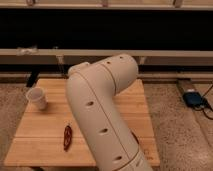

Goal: Wipe the white sponge on the table

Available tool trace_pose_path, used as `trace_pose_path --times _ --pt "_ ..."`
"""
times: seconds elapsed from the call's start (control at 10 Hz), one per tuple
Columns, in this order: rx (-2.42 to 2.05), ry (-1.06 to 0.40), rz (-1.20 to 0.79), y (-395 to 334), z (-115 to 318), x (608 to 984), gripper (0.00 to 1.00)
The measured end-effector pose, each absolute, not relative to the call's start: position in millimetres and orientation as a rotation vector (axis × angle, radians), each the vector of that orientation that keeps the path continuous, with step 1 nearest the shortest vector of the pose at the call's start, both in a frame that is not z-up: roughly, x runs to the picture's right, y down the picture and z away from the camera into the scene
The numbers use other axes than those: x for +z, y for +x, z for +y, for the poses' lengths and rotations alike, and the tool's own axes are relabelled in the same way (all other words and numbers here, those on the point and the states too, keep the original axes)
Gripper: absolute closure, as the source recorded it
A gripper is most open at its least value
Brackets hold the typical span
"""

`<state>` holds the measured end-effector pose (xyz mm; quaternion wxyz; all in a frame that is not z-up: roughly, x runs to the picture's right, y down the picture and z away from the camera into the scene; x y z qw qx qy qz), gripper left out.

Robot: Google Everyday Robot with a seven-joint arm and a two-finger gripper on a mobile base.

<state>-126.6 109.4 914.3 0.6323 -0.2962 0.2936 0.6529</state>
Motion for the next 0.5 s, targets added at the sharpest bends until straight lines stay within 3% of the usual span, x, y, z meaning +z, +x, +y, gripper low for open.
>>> trace_pose_path --times 0.1,0.5 --pt "1.498 -0.679 0.676 -123.5 110.1 912.8 0.97" --pt "1.565 -0.661 0.686 -101.2 108.7 897.2 0.98"
